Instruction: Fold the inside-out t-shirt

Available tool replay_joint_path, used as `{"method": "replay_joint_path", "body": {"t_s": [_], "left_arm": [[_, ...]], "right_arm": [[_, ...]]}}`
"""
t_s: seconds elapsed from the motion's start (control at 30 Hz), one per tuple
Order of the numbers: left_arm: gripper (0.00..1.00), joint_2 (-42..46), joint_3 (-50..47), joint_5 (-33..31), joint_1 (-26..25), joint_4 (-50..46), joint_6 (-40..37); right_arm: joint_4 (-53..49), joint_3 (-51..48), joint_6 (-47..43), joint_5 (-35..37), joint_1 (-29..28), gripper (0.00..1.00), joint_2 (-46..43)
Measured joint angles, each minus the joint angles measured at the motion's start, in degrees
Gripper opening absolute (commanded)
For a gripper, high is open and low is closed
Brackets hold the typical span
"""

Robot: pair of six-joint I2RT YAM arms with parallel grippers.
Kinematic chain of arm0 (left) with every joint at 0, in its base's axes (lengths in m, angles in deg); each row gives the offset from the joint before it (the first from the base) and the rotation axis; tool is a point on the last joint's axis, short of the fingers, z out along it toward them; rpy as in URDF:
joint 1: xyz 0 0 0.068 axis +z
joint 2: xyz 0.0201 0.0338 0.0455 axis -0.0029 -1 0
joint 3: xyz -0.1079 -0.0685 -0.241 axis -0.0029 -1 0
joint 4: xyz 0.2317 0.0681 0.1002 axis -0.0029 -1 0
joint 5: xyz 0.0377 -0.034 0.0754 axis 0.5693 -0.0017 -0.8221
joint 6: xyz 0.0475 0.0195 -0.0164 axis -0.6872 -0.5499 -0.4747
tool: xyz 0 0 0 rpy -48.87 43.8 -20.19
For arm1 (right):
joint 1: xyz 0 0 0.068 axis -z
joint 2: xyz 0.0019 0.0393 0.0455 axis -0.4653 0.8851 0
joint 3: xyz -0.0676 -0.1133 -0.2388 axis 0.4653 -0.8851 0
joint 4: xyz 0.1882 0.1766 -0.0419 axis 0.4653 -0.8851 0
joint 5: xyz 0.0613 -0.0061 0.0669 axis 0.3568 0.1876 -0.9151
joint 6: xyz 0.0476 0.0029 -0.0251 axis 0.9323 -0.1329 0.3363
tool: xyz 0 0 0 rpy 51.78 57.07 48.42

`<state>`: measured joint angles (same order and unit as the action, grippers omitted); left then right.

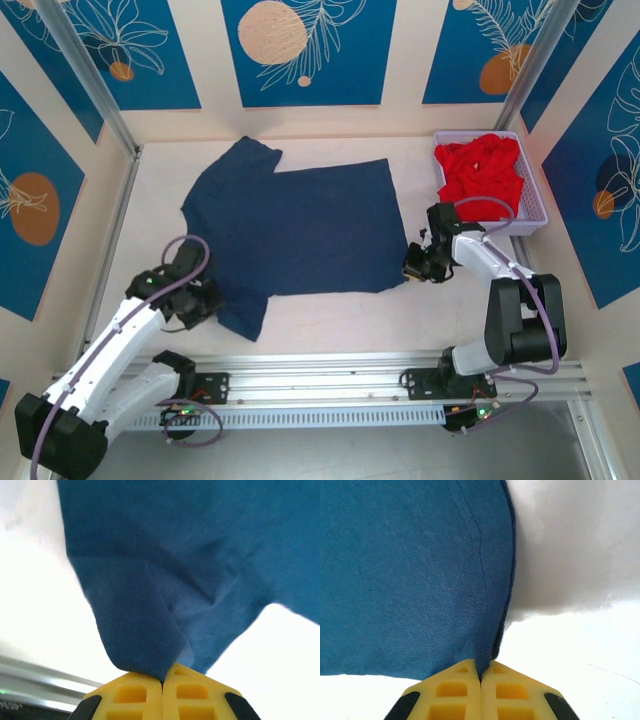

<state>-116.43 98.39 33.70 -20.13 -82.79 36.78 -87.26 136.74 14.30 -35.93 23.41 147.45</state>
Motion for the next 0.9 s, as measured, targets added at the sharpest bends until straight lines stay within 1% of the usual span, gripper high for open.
{"method": "replay_joint_path", "body": {"t_s": [0.17,0.27,0.53,0.9], "left_arm": [[0.00,-3.1,6.1,2.2,8.6,1.2,-8.0],[0.00,-5.6,8.7,4.0,11.9,3.2,-11.9],[0.00,-13.6,14.1,6.9,15.8,8.6,-19.7],[0.00,-22.8,20.9,7.5,19.5,13.6,-24.3]], "right_arm": [[-0.1,3.6,-1.0,-1.6,0.8,0.00,2.7],[-0.1,5.8,-1.6,-2.2,0.9,0.00,5.0],[-0.3,11.5,-2.6,-2.6,1.0,0.00,9.7],[-1.0,17.5,-3.7,-2.7,1.3,0.00,14.3]]}}
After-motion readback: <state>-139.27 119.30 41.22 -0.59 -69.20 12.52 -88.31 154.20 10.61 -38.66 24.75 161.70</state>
